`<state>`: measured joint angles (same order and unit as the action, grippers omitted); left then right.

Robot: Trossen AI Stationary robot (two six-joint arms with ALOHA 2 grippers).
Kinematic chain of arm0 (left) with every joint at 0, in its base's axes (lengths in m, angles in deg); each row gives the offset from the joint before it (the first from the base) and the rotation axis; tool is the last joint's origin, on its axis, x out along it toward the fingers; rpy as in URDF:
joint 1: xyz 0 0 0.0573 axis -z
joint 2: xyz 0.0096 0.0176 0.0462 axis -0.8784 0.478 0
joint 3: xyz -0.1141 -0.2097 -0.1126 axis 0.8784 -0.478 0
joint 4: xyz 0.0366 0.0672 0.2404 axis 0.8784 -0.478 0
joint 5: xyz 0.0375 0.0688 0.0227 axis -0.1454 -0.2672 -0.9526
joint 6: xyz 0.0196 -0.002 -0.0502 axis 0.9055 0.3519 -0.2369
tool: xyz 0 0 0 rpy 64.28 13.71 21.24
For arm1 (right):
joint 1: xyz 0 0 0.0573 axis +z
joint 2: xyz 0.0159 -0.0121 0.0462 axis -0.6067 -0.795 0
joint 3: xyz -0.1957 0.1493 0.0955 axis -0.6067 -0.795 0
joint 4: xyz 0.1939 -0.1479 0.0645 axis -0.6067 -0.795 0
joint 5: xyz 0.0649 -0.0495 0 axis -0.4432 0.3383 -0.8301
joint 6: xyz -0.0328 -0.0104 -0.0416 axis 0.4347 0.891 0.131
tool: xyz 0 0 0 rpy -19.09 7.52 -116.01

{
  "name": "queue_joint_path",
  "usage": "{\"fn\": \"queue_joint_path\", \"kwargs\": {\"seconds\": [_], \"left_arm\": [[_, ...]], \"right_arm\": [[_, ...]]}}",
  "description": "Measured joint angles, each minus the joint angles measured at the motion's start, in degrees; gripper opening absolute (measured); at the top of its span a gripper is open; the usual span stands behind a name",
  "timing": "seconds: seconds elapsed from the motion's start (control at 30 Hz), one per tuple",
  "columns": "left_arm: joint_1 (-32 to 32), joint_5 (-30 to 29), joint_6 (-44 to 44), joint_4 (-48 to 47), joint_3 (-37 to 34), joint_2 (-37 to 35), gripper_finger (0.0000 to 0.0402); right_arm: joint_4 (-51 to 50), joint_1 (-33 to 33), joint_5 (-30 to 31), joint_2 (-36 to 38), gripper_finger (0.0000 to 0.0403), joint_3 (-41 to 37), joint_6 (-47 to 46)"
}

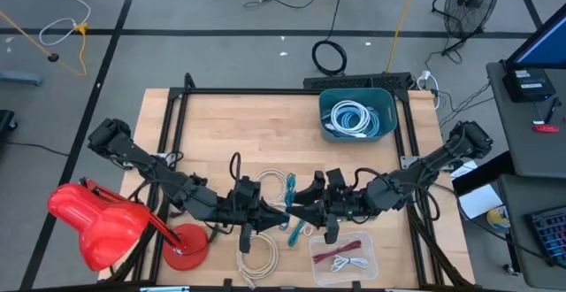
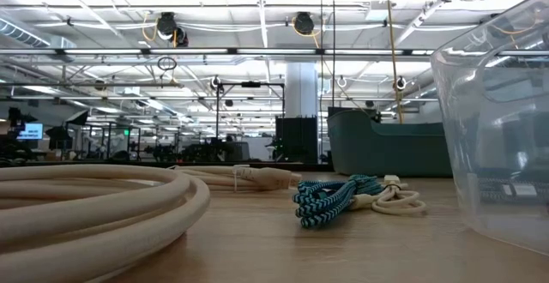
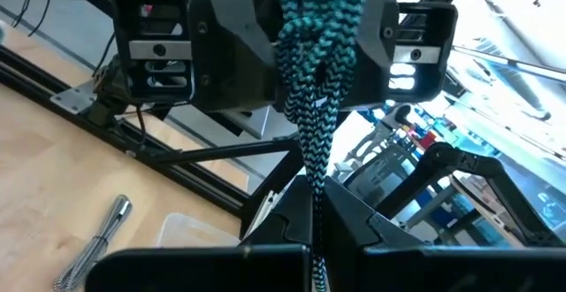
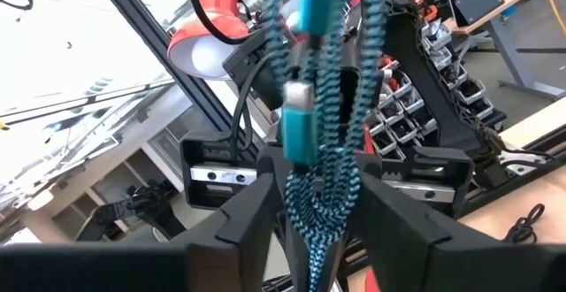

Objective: Pick & Place USB Port
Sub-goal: Put the left blue charger cable into the transparent bin

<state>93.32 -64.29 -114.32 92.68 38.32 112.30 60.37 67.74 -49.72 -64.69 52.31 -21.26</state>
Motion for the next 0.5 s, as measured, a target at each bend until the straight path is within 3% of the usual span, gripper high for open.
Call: {"fn": "queue_joint_path", "kwargs": {"seconds": [0.3, 0.5], "left_arm": [[0.02, 0.12, -0.86, -0.02, 0.00, 0.00, 0.0008], [0.48, -1.32, 0.08, -1.17, 0.00, -0.43, 0.0071]], "right_arm": [[-0.33, 0.00, -1.38, 0.00, 0.0037, 0.00, 0.39], [-0.51, 0.03, -2.79, 0.00, 0.0027, 0.00, 0.40]]}}
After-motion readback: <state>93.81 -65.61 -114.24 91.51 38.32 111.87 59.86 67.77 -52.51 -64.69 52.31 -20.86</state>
